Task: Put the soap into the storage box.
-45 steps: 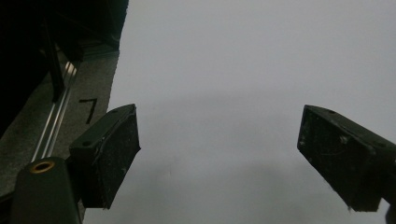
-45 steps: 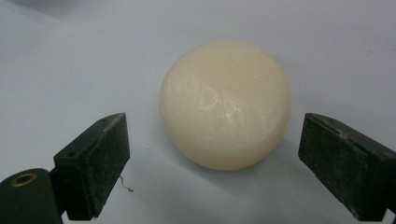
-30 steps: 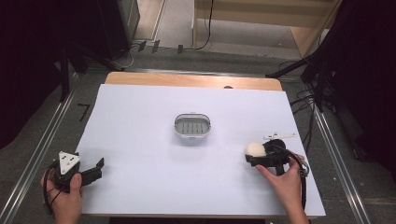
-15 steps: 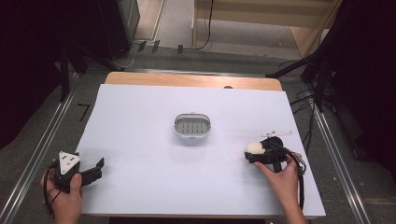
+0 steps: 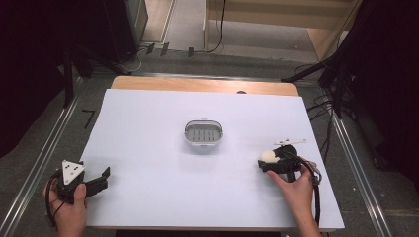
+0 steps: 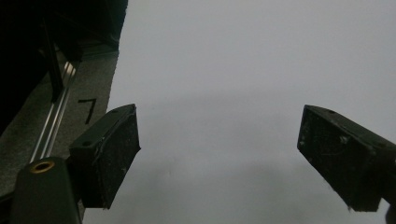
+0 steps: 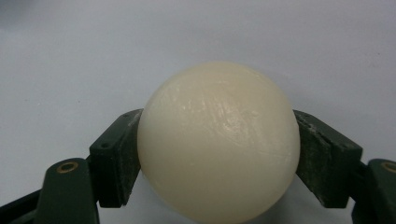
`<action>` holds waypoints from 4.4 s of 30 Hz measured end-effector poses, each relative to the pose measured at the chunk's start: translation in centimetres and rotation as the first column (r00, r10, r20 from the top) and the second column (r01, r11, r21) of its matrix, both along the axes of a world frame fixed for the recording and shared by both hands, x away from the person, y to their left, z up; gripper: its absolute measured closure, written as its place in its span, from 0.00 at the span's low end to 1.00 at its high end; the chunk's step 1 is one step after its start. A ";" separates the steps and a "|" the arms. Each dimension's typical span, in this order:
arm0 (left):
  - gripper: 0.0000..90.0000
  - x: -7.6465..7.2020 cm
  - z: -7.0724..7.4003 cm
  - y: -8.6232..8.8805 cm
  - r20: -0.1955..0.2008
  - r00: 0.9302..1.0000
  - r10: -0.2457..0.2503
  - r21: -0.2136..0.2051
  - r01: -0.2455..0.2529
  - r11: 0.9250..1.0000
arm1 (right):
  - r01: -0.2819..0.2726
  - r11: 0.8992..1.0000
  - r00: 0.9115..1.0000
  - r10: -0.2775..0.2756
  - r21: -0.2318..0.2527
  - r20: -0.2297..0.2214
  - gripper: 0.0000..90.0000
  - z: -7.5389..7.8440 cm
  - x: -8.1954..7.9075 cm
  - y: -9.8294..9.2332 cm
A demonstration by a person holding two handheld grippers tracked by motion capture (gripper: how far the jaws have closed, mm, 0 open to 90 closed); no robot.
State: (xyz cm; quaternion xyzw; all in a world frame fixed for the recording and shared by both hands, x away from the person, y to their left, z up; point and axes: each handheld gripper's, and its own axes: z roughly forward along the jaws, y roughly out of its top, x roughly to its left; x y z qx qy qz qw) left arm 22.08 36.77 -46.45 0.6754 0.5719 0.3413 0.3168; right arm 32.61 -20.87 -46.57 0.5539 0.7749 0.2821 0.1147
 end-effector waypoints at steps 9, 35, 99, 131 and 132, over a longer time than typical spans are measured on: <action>0.15 0.0 0.0 0.0 0.000 1.000 0.000 0.004 0.000 1.000 | 0.002 1.000 1.000 -0.002 0.005 0.007 0.27 -0.1 0.0 0.1; 0.15 0.0 0.0 0.0 0.003 1.000 -0.002 0.002 0.002 1.000 | 0.011 0.999 1.000 -0.013 0.046 0.027 0.28 1.4 0.1 -0.1; 0.15 0.0 0.0 0.0 0.004 1.000 -0.004 -0.004 0.004 1.000 | -0.116 0.992 0.992 0.114 0.048 0.050 0.28 5.2 3.0 6.6; 0.15 0.0 0.0 0.1 0.005 1.000 -0.008 -0.006 0.008 1.000 | -0.155 0.986 0.986 0.151 0.061 0.065 0.28 6.5 4.0 8.9; 0.15 0.0 0.0 0.1 0.005 1.000 -0.008 -0.006 0.008 1.000 | -0.156 0.986 0.986 0.152 0.061 0.065 0.28 6.5 4.0 9.0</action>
